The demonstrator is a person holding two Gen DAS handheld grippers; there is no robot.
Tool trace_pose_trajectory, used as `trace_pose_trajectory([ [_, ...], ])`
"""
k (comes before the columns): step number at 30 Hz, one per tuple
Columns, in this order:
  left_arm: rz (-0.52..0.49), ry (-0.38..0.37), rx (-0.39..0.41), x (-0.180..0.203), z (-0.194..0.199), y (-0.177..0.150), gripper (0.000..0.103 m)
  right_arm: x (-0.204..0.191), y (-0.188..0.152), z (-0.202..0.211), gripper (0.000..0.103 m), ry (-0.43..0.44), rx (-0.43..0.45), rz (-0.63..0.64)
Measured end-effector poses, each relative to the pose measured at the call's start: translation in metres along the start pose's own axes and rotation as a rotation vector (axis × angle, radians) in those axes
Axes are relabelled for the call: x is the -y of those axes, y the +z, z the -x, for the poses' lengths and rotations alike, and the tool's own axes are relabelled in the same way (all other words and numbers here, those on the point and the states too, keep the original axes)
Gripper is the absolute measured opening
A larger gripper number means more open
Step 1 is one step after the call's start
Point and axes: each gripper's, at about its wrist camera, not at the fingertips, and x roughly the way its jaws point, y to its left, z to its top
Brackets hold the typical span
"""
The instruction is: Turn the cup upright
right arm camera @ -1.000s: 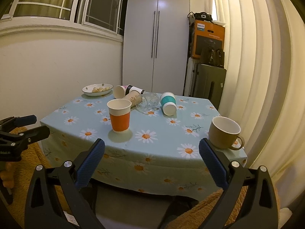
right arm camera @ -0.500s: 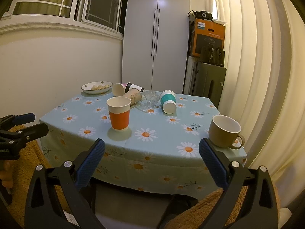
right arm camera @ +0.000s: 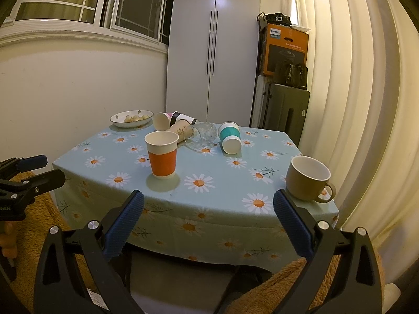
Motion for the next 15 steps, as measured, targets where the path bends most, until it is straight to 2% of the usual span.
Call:
trace_pose_trajectory([
  [15, -0.004, -0.001, -0.011, -0.0030, -0.0024, -0.0014, 0.096, 0.0015, -0.0005, 0.0004, 0.098, -0.002, 0.005, -0.002],
])
